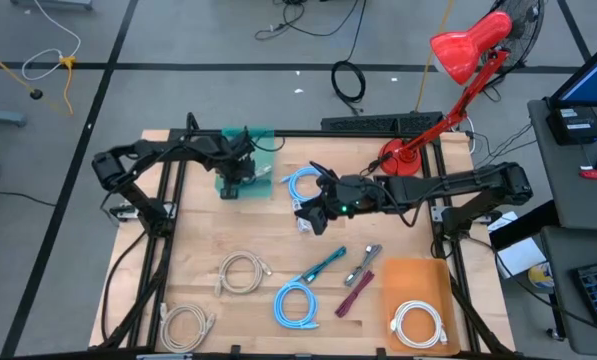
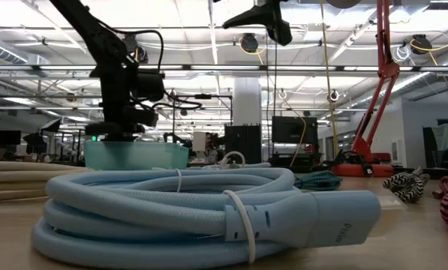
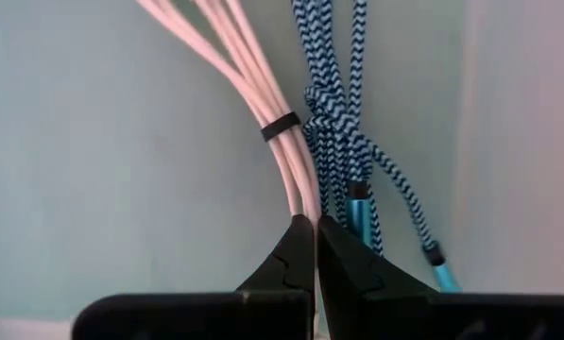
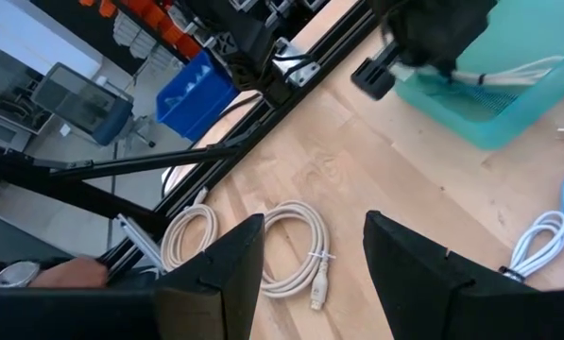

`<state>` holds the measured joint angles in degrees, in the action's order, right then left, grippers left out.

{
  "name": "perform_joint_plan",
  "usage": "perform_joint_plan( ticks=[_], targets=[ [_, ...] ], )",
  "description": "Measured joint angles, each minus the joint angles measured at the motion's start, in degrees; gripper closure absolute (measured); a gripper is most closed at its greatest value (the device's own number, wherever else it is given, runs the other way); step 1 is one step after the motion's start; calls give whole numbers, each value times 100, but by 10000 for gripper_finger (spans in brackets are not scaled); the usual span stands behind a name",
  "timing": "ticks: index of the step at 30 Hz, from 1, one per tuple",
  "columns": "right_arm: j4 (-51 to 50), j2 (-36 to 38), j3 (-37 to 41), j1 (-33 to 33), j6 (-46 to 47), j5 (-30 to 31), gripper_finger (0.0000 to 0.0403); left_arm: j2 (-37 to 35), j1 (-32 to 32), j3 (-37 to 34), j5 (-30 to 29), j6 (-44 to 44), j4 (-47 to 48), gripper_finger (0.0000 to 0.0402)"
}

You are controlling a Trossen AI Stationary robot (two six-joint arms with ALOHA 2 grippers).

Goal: Pick & Place USB Port
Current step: Put the light brown USB cable into the blue bin

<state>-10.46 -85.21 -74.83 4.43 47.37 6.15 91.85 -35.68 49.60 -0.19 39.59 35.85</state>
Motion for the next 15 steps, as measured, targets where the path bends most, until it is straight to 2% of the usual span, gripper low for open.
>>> perform_joint_plan(
  ticks=[3, 7, 12, 15],
  targets=[
    [0, 0, 0, -59, -4, -2, 232, 0, 155, 0, -50, 36, 48, 401],
    [17, 0, 0, -105, -4, -12, 232, 0, 289, 0, -412, -106, 57, 397],
    [148, 2, 0, -105, -6, -15, 232, -2, 309, 0, -802, -407, 45, 371],
    [166, 2, 0, -105, -6, -17, 232, -2, 309, 0, -831, -568, 59, 354]
  ],
)
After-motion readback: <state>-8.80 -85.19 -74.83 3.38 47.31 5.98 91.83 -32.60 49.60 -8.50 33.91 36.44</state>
